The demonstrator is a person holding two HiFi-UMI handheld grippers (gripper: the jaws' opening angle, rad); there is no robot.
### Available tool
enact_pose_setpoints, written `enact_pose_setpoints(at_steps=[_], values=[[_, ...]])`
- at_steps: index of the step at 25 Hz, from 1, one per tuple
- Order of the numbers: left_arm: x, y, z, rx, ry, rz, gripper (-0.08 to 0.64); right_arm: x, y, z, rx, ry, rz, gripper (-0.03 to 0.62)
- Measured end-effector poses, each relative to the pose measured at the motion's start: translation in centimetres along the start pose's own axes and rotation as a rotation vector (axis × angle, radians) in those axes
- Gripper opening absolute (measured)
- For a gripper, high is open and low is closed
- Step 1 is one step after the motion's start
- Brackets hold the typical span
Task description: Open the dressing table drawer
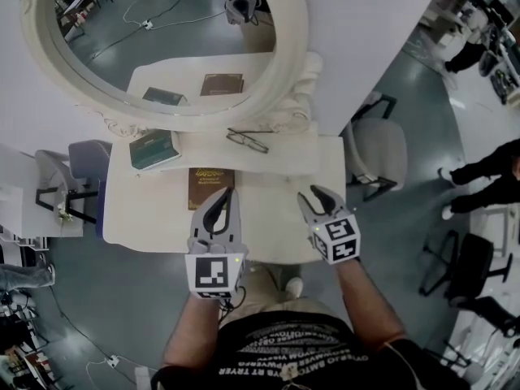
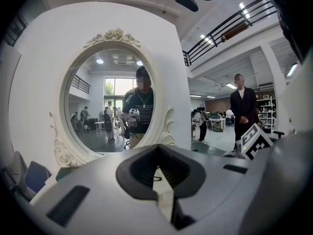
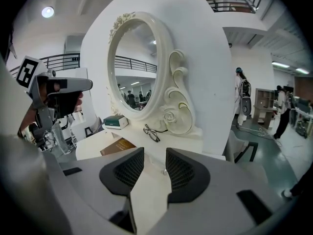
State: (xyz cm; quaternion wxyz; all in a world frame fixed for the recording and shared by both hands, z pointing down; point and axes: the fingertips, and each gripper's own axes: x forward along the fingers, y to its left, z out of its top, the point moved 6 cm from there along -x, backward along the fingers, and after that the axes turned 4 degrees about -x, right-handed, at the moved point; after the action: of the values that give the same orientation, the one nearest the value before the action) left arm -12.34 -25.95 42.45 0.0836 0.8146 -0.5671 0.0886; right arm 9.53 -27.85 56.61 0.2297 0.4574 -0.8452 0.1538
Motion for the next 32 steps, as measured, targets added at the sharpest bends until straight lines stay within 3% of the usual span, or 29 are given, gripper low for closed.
enact_pose_setpoints(at_steps=[32], values=[[1.1, 1.7, -2.2, -0.002, 0.057, -0.009, 0.002, 11.2, -1.9, -8.8, 0.069, 0.252, -0.006, 0.12]])
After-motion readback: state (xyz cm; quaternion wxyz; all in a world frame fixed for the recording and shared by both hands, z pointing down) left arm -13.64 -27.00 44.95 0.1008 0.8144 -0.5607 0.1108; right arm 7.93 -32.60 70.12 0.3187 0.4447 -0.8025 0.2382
